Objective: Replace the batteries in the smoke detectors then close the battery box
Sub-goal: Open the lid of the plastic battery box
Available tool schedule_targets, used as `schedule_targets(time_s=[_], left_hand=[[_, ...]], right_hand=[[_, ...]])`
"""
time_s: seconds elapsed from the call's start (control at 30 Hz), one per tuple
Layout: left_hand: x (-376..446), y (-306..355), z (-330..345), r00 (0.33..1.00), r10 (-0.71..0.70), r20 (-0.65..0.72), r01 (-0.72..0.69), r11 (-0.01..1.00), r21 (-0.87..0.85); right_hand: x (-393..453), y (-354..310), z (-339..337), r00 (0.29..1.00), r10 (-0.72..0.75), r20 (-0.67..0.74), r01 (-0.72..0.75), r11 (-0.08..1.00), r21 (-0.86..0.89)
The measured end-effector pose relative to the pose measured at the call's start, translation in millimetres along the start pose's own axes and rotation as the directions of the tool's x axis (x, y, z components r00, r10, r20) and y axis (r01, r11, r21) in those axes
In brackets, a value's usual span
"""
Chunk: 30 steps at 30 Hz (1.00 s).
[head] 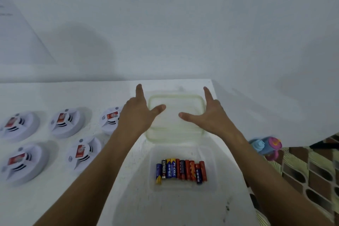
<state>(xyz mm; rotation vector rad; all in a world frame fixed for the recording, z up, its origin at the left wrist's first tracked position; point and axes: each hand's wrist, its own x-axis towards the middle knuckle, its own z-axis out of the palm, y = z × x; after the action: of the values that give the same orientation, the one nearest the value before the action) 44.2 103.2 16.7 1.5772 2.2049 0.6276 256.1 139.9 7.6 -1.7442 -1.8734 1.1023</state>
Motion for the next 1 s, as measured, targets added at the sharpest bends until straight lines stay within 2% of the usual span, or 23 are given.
schedule_targets(time_s=[0.13, 0.3, 0.53, 0.73, 0.87, 1.0], left_hand=[[46.3, 16.0, -13.2, 0.997, 0.057, -0.046, -0.063, 0.987, -0.147], [105.8, 12.0, 0.7, 0.998, 0.069, -0.007, -0.068, 0.968, -0.241], [129.3, -19.5, 40.8, 0.996, -0.018, 0.091, 0.036, 0.979, -0.201], [125.5, -26.4, 56.6, 0.997, -0.057, 0.053, 0.061, 0.994, -0.092], [101.0, -22.8, 40.9, 1.0, -0.021, -0.009, 0.02, 0.99, -0.139], [39.5, -24.7, 24.4, 0.999, 0.019, -0.042, -0.027, 0.98, -0.196]], right_hand=[[34.4, -22.7, -20.6, 0.995, -0.047, -0.084, 0.047, 0.999, -0.003], [95.8, -28.5, -17.9, 0.993, -0.046, -0.106, 0.053, 0.997, 0.063], [131.5, -0.8, 14.8, 0.997, 0.003, -0.075, -0.002, 1.0, 0.012], [134.1, 10.3, 30.2, 0.988, -0.025, -0.153, 0.004, 0.991, -0.136], [120.9, 10.4, 23.2, 0.979, -0.02, -0.202, 0.021, 1.0, 0.003], [67.1, 13.4, 14.8, 0.974, -0.044, -0.224, 0.085, 0.981, 0.176]])
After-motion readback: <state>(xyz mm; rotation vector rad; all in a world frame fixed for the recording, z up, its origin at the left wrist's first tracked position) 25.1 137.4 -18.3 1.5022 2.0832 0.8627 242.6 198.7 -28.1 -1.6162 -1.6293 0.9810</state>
